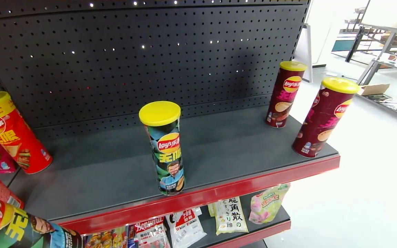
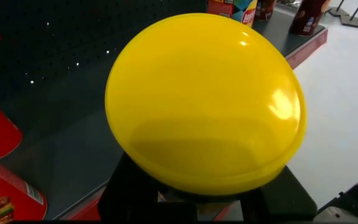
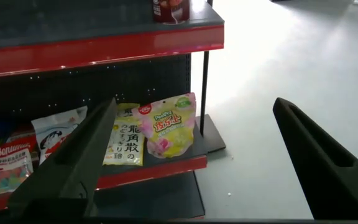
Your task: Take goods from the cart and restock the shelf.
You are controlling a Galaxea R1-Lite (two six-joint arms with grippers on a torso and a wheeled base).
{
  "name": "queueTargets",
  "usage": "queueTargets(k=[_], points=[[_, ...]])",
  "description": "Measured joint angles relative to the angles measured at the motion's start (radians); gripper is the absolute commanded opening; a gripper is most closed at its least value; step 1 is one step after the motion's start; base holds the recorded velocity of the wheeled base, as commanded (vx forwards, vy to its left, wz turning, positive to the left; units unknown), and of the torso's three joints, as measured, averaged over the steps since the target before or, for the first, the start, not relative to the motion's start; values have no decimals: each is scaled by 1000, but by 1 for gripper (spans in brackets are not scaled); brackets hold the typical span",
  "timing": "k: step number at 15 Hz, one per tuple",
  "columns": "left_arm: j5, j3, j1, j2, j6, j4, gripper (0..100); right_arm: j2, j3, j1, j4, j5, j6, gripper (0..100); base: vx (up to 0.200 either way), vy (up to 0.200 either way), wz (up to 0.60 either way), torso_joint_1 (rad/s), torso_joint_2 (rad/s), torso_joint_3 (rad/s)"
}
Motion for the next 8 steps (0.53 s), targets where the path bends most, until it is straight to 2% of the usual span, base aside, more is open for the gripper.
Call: queueTargets(k=[8], points=[[-3, 19, 0, 11, 0, 0, 0, -2, 0, 0, 0, -2, 4, 100, 0, 0, 0, 0, 0, 0]])
